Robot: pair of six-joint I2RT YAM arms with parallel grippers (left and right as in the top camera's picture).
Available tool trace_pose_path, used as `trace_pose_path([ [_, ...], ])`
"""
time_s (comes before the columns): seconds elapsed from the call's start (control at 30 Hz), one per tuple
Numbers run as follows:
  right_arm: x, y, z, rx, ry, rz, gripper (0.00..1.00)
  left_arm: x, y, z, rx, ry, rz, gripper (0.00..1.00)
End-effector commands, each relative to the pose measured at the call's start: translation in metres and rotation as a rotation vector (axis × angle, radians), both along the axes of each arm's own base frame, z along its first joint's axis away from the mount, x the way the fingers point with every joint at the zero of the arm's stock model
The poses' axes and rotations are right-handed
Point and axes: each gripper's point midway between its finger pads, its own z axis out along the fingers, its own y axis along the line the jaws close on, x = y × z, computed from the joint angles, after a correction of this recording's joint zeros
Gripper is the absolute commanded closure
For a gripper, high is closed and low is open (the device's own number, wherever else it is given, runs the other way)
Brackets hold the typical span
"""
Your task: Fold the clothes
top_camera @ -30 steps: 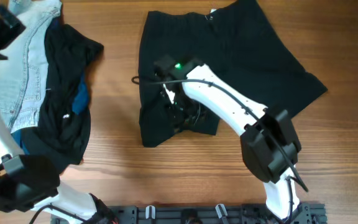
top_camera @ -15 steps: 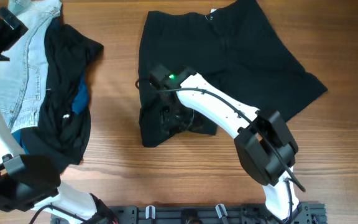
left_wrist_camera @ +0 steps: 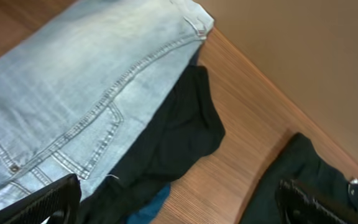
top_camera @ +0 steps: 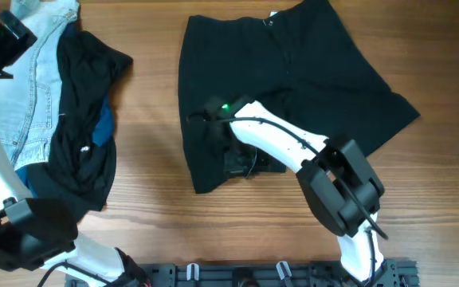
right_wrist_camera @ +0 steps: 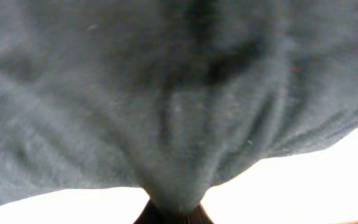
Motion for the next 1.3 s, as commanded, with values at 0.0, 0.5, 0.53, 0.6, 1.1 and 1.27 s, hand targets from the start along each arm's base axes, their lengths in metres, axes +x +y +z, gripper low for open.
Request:
trace_pose_path([
  [0.0,0.011,-0.021,0.007,-0.055,-0.031,-0.058,0.96,0.009,-0.023,0.003,0.000,-0.011,-0.069,0.00],
  [0.5,0.077,-0.098,0.043,0.111,-0.114,-0.301,0.96,0.050,-0.085,-0.005,0.043,-0.043,-0.248,0.00],
  [0.53,0.081,-0.101,0.045,0.134,-0.119,-0.311,0.96,0.052,-0.089,-0.006,0.043,-0.043,-0.257,0.00],
  [0.6,0.086,-0.111,0.049,0.181,-0.118,-0.333,0.96,0.059,-0.101,-0.013,0.049,-0.035,-0.296,0.00],
  [1.1,0.095,-0.135,0.074,0.238,-0.181,-0.309,0.96,0.133,-0.210,-0.117,0.063,-0.016,-0.674,0.00],
  [1.27,0.100,-0.135,0.094,0.268,-0.260,-0.295,0.96,0.152,-0.258,-0.164,0.002,-0.030,-0.784,0.00],
])
